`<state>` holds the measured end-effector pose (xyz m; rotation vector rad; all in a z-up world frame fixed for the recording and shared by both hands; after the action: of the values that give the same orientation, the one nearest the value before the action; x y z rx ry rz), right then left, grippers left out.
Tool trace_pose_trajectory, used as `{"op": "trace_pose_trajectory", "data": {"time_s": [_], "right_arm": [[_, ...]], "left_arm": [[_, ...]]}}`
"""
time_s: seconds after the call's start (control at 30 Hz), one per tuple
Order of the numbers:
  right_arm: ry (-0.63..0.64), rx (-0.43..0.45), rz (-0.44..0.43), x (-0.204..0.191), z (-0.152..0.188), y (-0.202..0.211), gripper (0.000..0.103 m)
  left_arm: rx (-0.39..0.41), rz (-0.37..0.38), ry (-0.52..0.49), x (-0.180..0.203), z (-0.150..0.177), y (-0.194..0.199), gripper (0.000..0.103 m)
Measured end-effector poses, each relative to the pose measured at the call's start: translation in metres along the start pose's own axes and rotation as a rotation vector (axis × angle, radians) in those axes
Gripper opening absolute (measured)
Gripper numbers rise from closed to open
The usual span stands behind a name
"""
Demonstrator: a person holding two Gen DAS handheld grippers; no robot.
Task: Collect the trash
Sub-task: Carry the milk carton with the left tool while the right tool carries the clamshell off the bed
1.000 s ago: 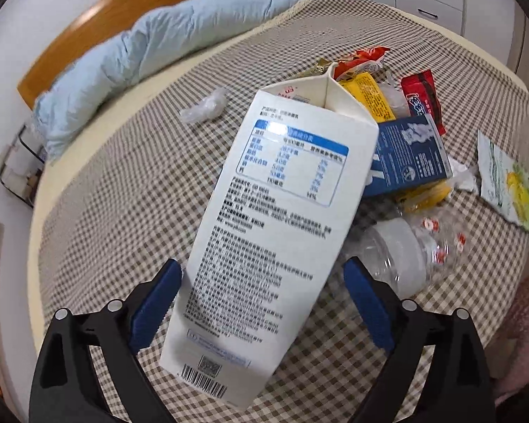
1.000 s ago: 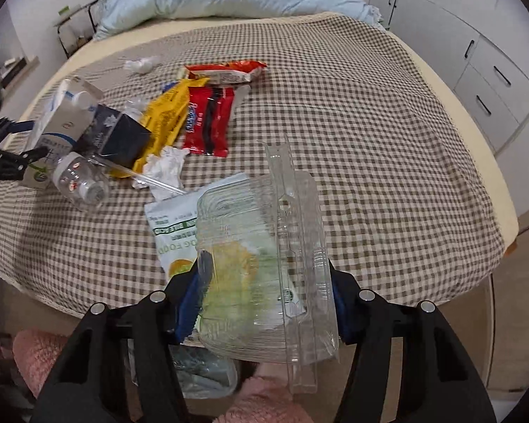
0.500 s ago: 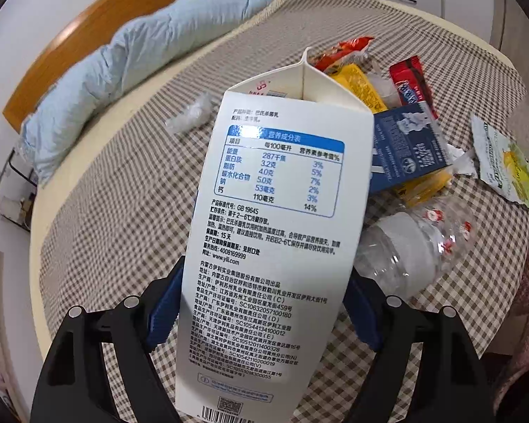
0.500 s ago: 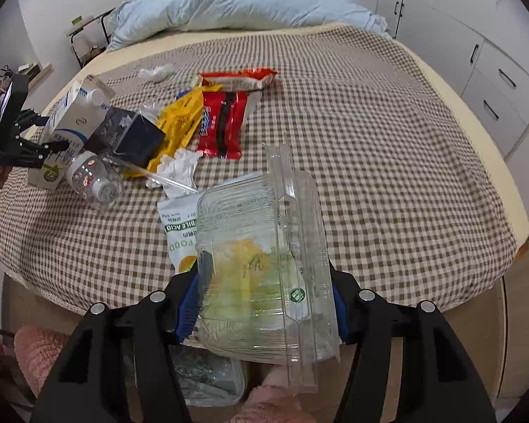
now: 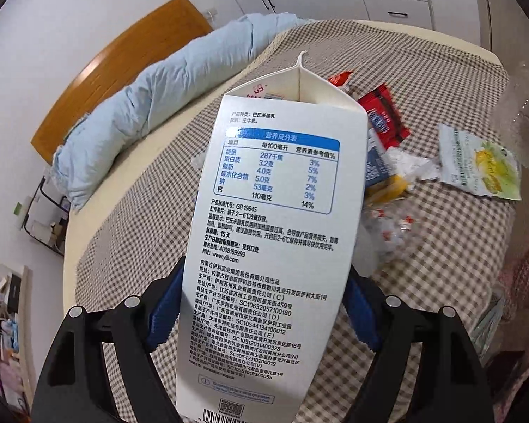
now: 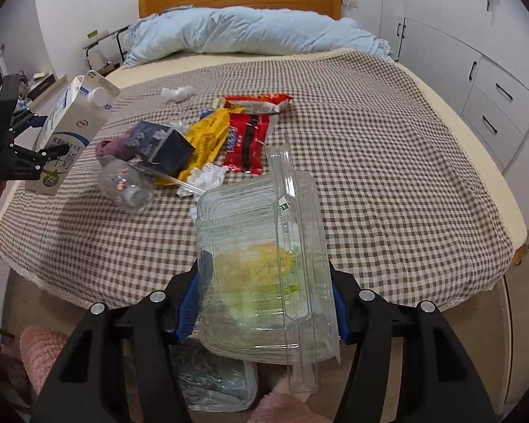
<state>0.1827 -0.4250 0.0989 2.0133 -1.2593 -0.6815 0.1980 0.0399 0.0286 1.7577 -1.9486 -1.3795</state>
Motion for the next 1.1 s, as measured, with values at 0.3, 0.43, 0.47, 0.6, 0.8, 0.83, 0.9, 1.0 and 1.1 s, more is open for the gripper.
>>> {"op": "trace_pose_trajectory", "data": {"time_s": [0.3,0.43,0.47,0.6,0.8,0.83,0.9,1.0,1.1], "right_arm": [[0.021,0.048,-0.031,-0.021,0.019,0.033,0.058],[0.035,0.061,-0.046,-0.03,0.03,0.045,0.058],[0.036,0.064,-0.052,-0.032,0.033,0.048,0.058],[0.033,0.07,-0.074,-0.038,0.044,0.055,0.058],[0.032,0.056,-0.107,-0.049,0.063,0.059,0.058],[0.034,0.054,-0.11,-0.051,0.066,0.06,0.058],[0.04,0.047,-0.118,-0.055,0.072,0.061,0.058],[0.05,0.04,-0.123,-0.059,0.083,0.062,0.058],[0.052,0.03,-0.128,-0.063,0.094,0.061,0.058]], "left_arm": [[0.055,-0.004,0.025,0.038,0.007,0.051,0.078],[0.064,-0.006,0.013,0.059,0.014,0.072,0.078],[0.07,-0.007,0.013,0.063,0.016,0.077,0.078],[0.096,-0.007,0.009,0.083,0.026,0.097,0.078],[0.099,0.008,0.002,0.115,0.041,0.117,0.078],[0.097,0.012,0.002,0.12,0.043,0.119,0.078],[0.091,0.035,-0.002,0.131,0.049,0.122,0.078],[0.089,0.084,-0.011,0.148,0.059,0.124,0.078],[0.085,0.101,-0.02,0.162,0.068,0.123,0.078]]}}
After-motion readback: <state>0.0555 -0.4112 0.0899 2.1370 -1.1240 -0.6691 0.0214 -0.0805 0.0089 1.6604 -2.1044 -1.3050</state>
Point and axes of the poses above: each gripper's, at about its wrist camera, not at the fingertips, and y roughly against the way its jaws point, x to its right, z to its underside, the point moved 3 cm from there along -y, roughly the way its jaws point, and after that the axes turned 4 degrees about x, right-handed, at the moved point
